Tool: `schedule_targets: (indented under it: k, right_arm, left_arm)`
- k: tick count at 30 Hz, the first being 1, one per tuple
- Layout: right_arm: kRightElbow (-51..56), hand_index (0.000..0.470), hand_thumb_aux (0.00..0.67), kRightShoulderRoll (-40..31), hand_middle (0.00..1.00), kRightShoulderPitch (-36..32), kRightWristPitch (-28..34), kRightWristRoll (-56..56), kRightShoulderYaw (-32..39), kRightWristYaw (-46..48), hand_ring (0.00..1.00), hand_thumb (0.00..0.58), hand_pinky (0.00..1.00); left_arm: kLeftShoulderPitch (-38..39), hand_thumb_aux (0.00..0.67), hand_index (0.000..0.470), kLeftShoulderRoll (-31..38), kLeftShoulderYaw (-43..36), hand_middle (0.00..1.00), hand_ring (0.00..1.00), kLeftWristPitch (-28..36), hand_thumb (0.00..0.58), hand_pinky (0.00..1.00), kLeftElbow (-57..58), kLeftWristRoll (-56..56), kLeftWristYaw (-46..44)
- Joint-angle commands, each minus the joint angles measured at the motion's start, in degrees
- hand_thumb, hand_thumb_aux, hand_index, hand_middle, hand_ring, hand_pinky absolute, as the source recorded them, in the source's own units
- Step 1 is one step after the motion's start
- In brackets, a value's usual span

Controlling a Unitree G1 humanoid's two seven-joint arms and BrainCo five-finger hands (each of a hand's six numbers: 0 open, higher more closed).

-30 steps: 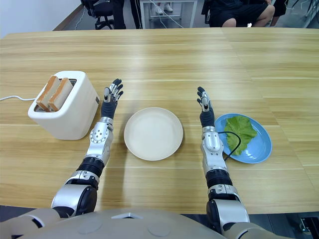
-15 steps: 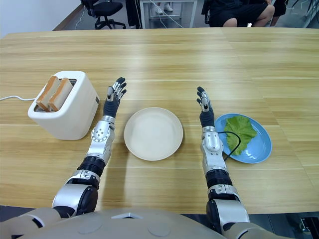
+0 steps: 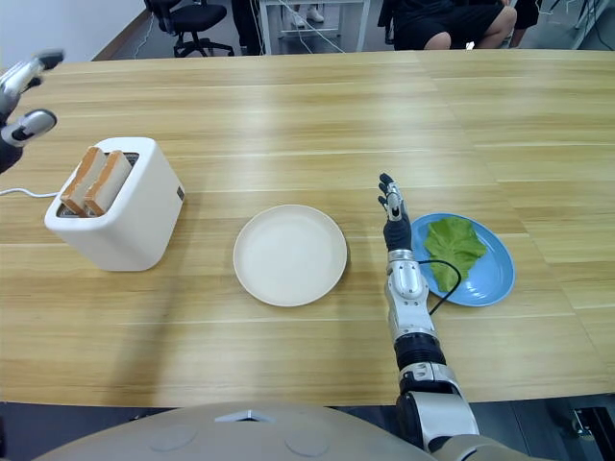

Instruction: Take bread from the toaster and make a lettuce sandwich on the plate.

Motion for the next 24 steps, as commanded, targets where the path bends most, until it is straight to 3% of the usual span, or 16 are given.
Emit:
schedule_targets:
  k: [1, 6, 11, 24]
  right_arm:
    - [-1.3, 0.000, 0.000, 0.4, 0.00, 0.7, 0.9, -0.2, 0.0, -0.3, 0.00, 0.000, 0.00]
    - [-2.1, 0.000, 0.000, 0.2, 0.00, 1.2, 1.3, -0.2, -0.2, -0.4, 0.00, 0.000, 0.00]
    - [-2.8, 0.000, 0.000, 0.0, 0.00, 1.5, 1.8, -0.1, -0.3, -0.4, 0.00, 0.000, 0.00]
    - [-2.6, 0.000, 0.000, 0.0, 0.00, 2.0, 2.6, -0.4, 0.0, -0.4, 0.00, 0.000, 0.00]
  left_arm:
    - [2.0, 0.000, 0.000, 3.7, -3.5, 0.00, 0.00, 1.0, 0.000, 0.00, 12.6, 11.6, 6.1]
    - [-0.9, 0.000, 0.000, 4.2, -12.2, 0.00, 0.00, 3.3, 0.000, 0.00, 26.9, 19.8, 11.7]
    - [-3.7, 0.000, 0.000, 2.6, -18.4, 0.00, 0.00, 5.6, 0.000, 0.00, 32.9, 22.8, 14.5]
    - [-4.2, 0.000, 0.000, 0.9, -19.6, 0.00, 0.00, 7.3, 0.000, 0.00, 30.0, 20.5, 16.2]
